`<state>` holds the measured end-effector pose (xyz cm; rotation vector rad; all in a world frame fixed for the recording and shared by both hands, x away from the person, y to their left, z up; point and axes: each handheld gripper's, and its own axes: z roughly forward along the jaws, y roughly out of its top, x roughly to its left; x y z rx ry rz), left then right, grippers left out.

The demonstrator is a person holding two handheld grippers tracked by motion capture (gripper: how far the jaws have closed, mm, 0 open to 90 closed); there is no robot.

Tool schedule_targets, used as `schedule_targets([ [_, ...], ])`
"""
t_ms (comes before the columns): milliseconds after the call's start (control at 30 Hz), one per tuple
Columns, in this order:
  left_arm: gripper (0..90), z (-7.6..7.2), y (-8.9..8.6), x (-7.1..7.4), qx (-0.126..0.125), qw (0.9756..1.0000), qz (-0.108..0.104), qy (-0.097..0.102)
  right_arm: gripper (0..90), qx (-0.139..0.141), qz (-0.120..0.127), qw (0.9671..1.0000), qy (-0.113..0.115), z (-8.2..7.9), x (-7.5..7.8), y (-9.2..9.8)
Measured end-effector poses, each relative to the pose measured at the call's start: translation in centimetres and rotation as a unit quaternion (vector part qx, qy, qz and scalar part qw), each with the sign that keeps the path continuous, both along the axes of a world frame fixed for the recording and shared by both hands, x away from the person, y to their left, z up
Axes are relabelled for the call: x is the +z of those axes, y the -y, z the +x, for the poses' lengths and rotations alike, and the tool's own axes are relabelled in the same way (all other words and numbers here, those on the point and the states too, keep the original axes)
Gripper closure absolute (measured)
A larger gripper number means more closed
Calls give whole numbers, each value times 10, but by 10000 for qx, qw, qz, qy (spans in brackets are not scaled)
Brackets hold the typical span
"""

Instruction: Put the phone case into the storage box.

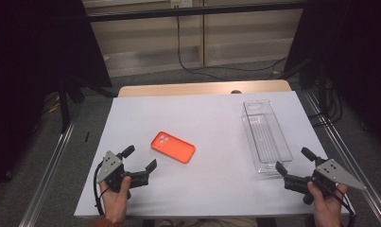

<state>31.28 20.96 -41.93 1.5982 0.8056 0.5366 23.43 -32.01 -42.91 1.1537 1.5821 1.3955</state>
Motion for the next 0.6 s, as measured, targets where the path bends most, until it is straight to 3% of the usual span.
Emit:
schedule_targets([
  [600,16,16,24,4,-60,9999,41,112,0,9,-5,10000,-2,1,0,0],
])
